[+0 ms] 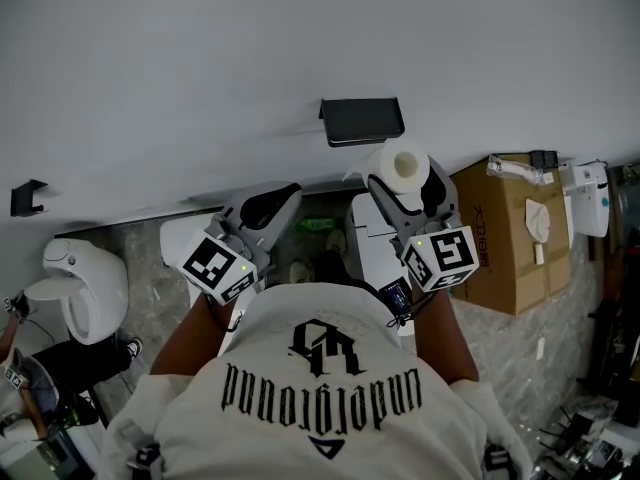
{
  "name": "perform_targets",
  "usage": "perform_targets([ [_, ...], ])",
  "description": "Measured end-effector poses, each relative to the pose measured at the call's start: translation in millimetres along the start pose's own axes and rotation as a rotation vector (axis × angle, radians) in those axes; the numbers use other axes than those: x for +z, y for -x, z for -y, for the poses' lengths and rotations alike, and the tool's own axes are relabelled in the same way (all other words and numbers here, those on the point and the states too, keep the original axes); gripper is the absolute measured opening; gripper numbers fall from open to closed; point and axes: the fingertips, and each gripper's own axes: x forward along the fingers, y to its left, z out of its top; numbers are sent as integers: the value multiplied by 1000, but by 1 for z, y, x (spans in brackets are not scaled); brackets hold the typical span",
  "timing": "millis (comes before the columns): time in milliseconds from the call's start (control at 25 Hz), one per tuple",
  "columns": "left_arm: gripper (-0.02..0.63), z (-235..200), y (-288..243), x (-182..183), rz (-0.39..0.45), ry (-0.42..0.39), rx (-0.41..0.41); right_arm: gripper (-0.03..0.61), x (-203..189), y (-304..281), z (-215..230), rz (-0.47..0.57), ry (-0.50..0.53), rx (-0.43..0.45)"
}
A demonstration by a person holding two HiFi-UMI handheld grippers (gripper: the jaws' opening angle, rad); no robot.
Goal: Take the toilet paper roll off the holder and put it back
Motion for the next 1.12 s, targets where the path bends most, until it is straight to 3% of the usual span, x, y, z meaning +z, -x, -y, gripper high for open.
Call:
perform_targets([
  [1120, 14, -61, -81, -2, -41, 26, 113, 351, -10, -105, 72, -29, -15, 150],
])
